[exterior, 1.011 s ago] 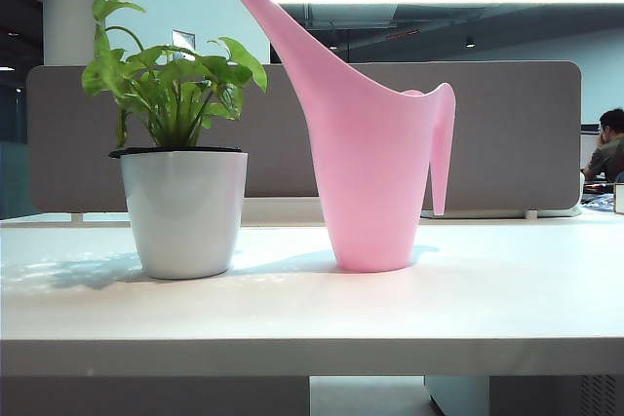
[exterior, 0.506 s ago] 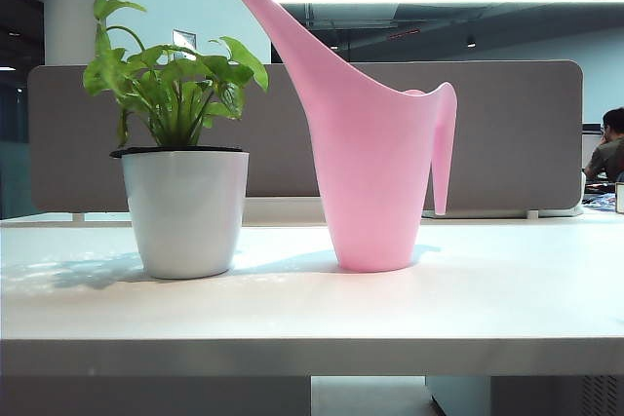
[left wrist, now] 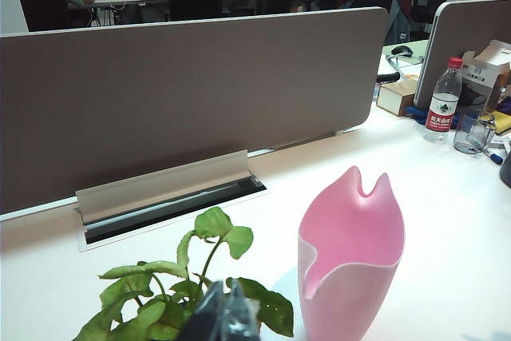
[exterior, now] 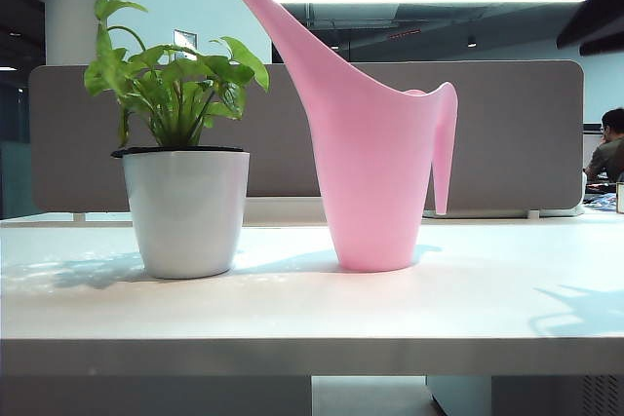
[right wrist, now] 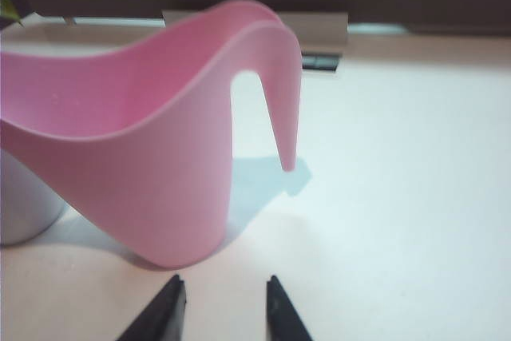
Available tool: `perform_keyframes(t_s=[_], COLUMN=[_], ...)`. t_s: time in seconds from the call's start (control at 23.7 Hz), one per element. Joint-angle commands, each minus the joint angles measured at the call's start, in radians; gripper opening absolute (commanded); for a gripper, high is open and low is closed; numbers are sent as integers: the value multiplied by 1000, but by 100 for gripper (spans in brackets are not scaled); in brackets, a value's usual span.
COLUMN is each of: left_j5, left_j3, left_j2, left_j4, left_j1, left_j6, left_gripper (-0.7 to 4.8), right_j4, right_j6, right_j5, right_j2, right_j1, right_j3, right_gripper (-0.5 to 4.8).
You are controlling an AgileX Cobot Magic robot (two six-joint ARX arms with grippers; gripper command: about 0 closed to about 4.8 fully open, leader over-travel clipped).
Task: Pick up the watering can from the table, water the potted plant, and put the can back.
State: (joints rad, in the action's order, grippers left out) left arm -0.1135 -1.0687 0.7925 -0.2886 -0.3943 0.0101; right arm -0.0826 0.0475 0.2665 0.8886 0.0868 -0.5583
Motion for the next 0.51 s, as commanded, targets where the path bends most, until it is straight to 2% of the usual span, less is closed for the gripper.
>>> perform_keyframes(t_s=[0.04, 0.21, 0.34, 0.51], left_j5=[-3, -5, 4, 4], left_j3=[-3, -3, -3, -3], left_j2=[-2, 3, 8, 8], left_j4=[10, -13, -160, -298], left_j1=[0, 0, 0, 0], left_j6=[5, 5, 5, 5], left_gripper=[3, 3, 3, 3], right_j4=[-28, -50, -57, -106], right_j6=[-1, -96, -219, -269], right_j5=[6, 6, 2, 2], right_j2=[-7, -8, -6, 17], right_j1=[11, 14, 14, 14], right_j3=[-5, -5, -5, -5], right_gripper=[149, 149, 149, 169])
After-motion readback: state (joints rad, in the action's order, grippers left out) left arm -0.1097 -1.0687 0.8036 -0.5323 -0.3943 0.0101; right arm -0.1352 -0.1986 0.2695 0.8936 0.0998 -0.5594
